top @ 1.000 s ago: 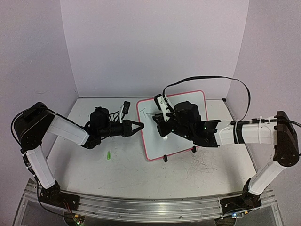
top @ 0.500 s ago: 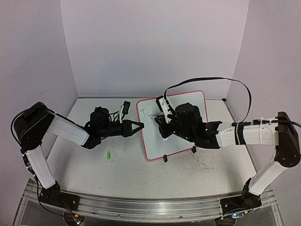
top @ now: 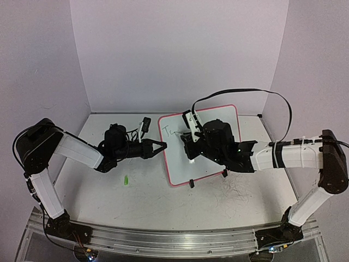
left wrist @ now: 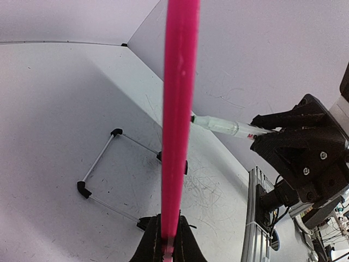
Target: Write a sentence on the whiteboard
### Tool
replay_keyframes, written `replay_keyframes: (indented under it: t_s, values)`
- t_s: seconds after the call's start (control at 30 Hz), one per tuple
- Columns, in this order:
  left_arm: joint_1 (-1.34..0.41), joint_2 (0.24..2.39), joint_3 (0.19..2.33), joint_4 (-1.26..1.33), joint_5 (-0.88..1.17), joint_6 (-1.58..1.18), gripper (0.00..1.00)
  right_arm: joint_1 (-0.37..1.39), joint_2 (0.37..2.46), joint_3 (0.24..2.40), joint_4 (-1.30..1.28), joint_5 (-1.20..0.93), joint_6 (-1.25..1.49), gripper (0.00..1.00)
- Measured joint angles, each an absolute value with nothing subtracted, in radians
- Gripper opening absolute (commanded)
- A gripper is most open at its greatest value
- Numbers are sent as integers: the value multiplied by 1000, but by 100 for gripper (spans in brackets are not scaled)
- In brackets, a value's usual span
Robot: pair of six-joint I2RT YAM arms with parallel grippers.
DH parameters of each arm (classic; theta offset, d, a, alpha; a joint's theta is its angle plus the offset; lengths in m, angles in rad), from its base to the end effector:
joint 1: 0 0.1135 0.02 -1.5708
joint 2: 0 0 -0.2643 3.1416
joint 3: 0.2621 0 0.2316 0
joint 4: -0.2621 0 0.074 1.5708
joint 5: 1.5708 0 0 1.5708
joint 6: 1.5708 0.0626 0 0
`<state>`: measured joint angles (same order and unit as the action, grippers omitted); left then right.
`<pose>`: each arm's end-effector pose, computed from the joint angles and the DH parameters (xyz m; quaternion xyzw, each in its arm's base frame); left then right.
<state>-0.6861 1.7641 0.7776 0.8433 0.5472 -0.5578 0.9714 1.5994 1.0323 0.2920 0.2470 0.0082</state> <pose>0.2659 -0.2598 0.2012 0.2232 0.7149 -0.5333 0.3933 0.2259 0.3036 0.2716 -0.3006 0.7357 0.1951 0.5747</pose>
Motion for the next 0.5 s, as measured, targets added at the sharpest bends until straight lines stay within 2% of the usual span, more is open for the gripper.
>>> replay_keyframes:
  t_s: [0.5]
  values:
    - [-686, 1764, 778, 843, 548, -557, 0, 971, 1608, 1053, 295, 247, 8, 0]
